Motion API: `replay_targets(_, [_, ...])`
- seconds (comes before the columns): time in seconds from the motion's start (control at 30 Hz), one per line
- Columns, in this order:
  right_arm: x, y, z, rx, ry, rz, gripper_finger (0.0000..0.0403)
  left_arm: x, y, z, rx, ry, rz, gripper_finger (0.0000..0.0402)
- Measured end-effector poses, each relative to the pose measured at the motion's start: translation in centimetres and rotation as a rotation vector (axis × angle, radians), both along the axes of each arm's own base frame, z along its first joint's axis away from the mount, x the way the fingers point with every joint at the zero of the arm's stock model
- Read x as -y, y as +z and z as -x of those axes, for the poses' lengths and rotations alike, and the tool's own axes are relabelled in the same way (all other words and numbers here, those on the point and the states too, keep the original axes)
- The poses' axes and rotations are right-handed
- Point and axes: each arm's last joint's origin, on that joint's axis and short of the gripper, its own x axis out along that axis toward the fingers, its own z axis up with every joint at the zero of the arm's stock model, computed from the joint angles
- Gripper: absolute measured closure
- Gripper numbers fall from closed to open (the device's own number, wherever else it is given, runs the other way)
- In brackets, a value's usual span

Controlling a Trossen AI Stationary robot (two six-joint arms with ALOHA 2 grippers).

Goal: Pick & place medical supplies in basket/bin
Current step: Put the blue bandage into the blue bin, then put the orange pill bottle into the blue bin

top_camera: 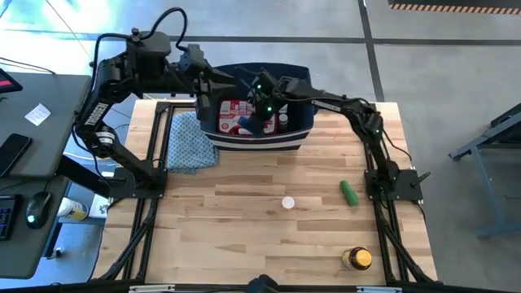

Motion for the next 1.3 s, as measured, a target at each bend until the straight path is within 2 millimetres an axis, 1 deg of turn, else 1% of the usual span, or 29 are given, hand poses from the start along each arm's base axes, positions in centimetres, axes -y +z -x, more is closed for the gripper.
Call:
replay_targets(0.1, [-0.6, -1.2, -0.5, -0.03, 0.032, -0.024, 0.0347, 0.3, 0.5, 0.9, 0.037, 0.01, 0.0, 0.0257])
replay_targets(0.23, [-1.3, -2.2, -1.1, -0.058, 0.061, -0.033, 0.0347, 0.5, 1.2, 2.0, 0.084, 0.021, -0.014, 0.0257])
replay_targets(0.33, [-1.8, -2.6, -1.3, -0.082, 0.068, -0.033, 0.0347, 0.7, 1.5, 2.5, 0.1, 0.022, -0.019, 0.0257])
replay_targets(0.53, [-2.1, -2.7, -1.3, -0.11, 0.065, 0.008, 0.0346, 0.7, 1.3, 2.5, 0.083, 0.028, -0.016, 0.0257])
replay_targets(0.67, [-2.1, -2.8, -1.1, -0.141, 0.057, 0.034, 0.0329, 0.7, 1.3, 2.5, 0.081, 0.027, -0.017, 0.0257])
replay_targets(0.83, [-2.1, -2.9, -1.0, -0.16, 0.051, 0.047, 0.0291, 0.6, 1.3, 2.6, 0.076, 0.039, -0.043, 0.0257])
replay_targets(0.93, [-2.1, -2.7, -0.9, -0.162, 0.046, 0.053, 0.0266, 0.7, 1.4, 2.8, 0.078, 0.039, -0.055, 0.0257])
replay_targets(1.03, [-2.2, -1.8, -0.6, -0.158, 0.037, 0.072, 0.0244, 0.7, 1.4, 2.8, 0.077, 0.04, -0.055, 0.0257])
replay_targets(1.17, [-2.5, 0.2, 0.1, -0.123, 0.029, 0.1, 0.0221, 0.7, 1.5, 2.7, 0.085, 0.041, -0.056, 0.0257])
replay_targets(1.3, [-2.7, 2.1, 0.8, -0.091, 0.016, 0.143, 0.0207, 0.7, 1.9, 2.7, 0.129, 0.043, -0.06, 0.0257])
